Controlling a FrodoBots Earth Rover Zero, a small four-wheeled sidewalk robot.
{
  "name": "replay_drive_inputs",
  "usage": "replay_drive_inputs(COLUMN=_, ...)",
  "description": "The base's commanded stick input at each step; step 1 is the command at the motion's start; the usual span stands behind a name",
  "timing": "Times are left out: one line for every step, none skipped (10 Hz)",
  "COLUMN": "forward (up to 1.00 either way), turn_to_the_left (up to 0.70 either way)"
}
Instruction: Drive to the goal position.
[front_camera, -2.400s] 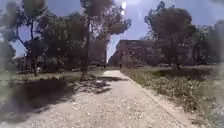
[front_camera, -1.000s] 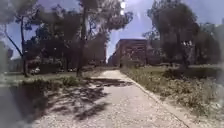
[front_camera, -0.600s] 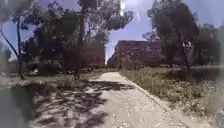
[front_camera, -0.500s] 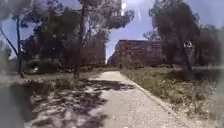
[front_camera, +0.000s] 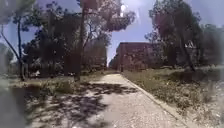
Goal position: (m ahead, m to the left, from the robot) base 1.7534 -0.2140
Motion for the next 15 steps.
replay_drive_inputs(forward=0.85, turn_to_the_left=0.00)
replay_drive_inputs(forward=0.85, turn_to_the_left=0.00)
replay_drive_inputs(forward=0.85, turn_to_the_left=0.00)
replay_drive_inputs(forward=0.85, turn_to_the_left=0.00)
replay_drive_inputs(forward=0.85, turn_to_the_left=0.00)
replay_drive_inputs(forward=0.85, turn_to_the_left=0.00)
replay_drive_inputs(forward=0.85, turn_to_the_left=0.00)
replay_drive_inputs(forward=0.85, turn_to_the_left=0.00)
replay_drive_inputs(forward=0.85, turn_to_the_left=0.00)
replay_drive_inputs(forward=0.85, turn_to_the_left=0.00)
replay_drive_inputs(forward=0.85, turn_to_the_left=0.00)
replay_drive_inputs(forward=0.85, turn_to_the_left=0.00)
replay_drive_inputs(forward=0.85, turn_to_the_left=0.00)
replay_drive_inputs(forward=0.85, turn_to_the_left=0.00)
replay_drive_inputs(forward=0.85, turn_to_the_left=0.00)
